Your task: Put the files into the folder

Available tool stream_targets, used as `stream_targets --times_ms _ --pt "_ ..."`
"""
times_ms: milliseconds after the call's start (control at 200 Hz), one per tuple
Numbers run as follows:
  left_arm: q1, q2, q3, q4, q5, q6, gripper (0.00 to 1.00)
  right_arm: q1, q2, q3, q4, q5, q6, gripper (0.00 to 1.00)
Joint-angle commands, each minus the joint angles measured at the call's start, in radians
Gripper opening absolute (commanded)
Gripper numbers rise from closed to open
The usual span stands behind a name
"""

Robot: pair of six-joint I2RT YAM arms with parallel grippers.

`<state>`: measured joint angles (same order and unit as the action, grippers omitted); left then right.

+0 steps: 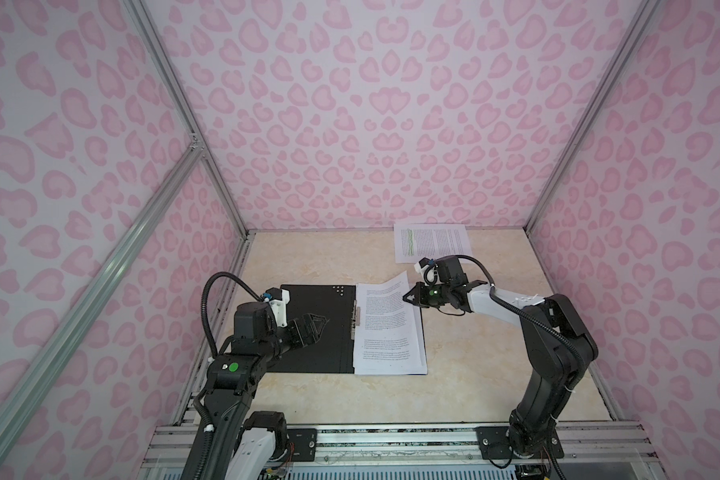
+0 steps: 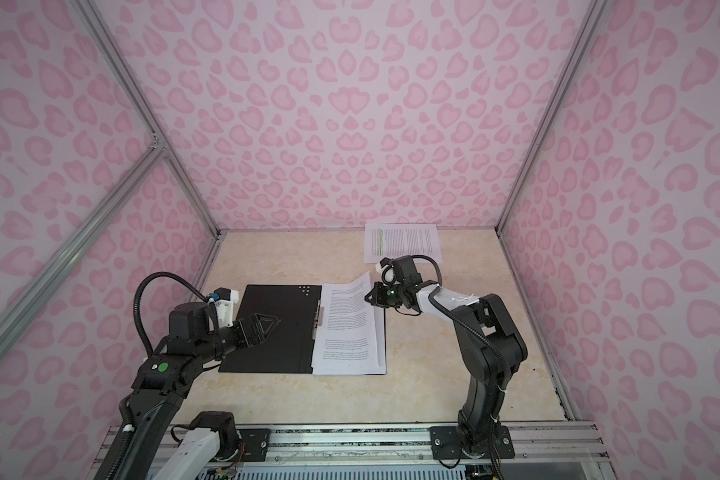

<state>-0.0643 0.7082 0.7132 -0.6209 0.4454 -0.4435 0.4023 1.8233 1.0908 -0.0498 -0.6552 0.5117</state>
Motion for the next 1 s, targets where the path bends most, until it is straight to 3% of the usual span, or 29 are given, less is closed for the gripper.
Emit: stream_targets --times_ms 0,225,785,995 --pt "0.001 0.002 0.0 0.02 0.004 0.017 0.97 0.001 0.007 0.013 -0.071 -0.004 -0.063 0.0" --pt "0.001 0.004 -0.001 0.02 0.005 0.015 0.97 -0.005 -0.007 0.015 -0.134 0.014 -0.111 0.0" --pt "0.001 0.008 -0.001 0.021 0.008 0.015 0.97 -0.005 0.002 -0.017 -0.06 -0.001 -0.05 0.0" --pt "0.001 0.007 -0.001 0.022 0.012 0.015 0.97 -0.005 0.002 -0.039 -0.031 0.0 -0.026 0.21"
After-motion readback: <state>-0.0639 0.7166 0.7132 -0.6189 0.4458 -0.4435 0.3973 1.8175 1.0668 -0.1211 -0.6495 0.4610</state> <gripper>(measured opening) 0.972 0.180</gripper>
